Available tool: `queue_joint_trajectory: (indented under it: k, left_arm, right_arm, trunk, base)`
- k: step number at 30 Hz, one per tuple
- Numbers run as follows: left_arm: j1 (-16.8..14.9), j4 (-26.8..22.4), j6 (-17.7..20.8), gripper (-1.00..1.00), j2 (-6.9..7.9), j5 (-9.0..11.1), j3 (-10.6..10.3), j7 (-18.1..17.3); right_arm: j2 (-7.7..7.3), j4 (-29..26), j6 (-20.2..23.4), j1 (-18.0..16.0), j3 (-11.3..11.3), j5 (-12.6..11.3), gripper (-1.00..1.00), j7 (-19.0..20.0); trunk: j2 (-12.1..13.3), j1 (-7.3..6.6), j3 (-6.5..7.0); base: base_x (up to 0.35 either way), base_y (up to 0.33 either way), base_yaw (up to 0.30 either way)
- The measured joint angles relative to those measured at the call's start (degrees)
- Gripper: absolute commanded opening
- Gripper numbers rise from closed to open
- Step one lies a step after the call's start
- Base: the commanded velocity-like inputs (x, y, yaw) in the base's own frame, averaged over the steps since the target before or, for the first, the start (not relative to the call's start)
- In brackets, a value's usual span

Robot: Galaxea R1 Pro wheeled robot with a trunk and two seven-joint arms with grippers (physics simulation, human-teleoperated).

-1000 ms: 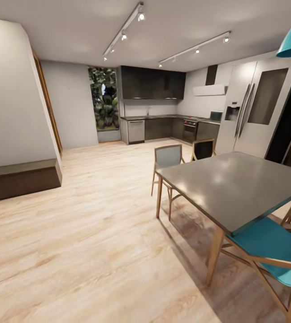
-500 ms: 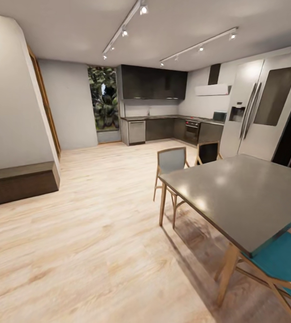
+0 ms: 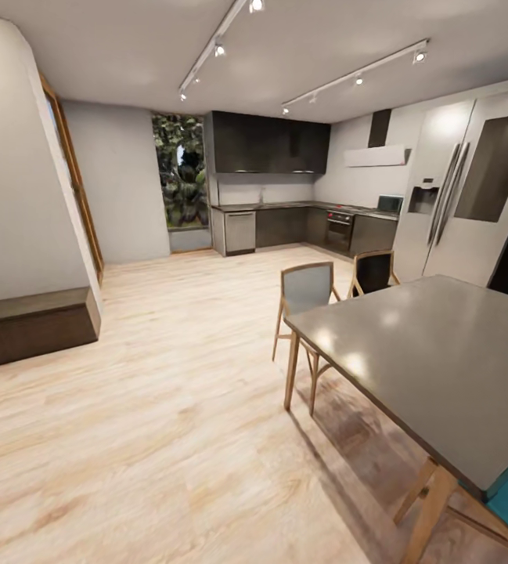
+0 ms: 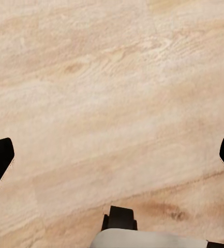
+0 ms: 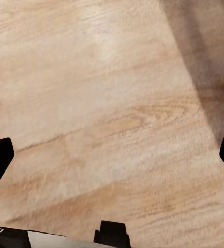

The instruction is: Pick up the poster from the kitchen countertop and hang it on one of the wall nails in the kitchen.

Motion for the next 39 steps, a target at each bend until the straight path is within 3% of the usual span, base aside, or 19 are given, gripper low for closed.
queue_joint_trajectory:
  k: [18, 39]
  left_arm:
    - [0.0, 0.0, 0.0, 1.00, 0.01, 0.0, 0.0, 0.0]
    - [0.0, 0.0, 0.0, 1.00, 0.00, 0.0, 0.0, -0.1]
  right_arm:
    - [0.05, -0.1, -0.1, 0.0, 0.0, -0.1, 1.00, -0.1]
    - [0.21, -0.1, -0.1, 0.0, -0.3, -0.5, 1.00, -0.2]
  trunk:
    - [0.0, 0.00, 0.00]
    - [0.0, 0.00, 0.00]
  base:
    - [0.336, 0.122, 0.008]
    - [0.336, 0.156, 0.192]
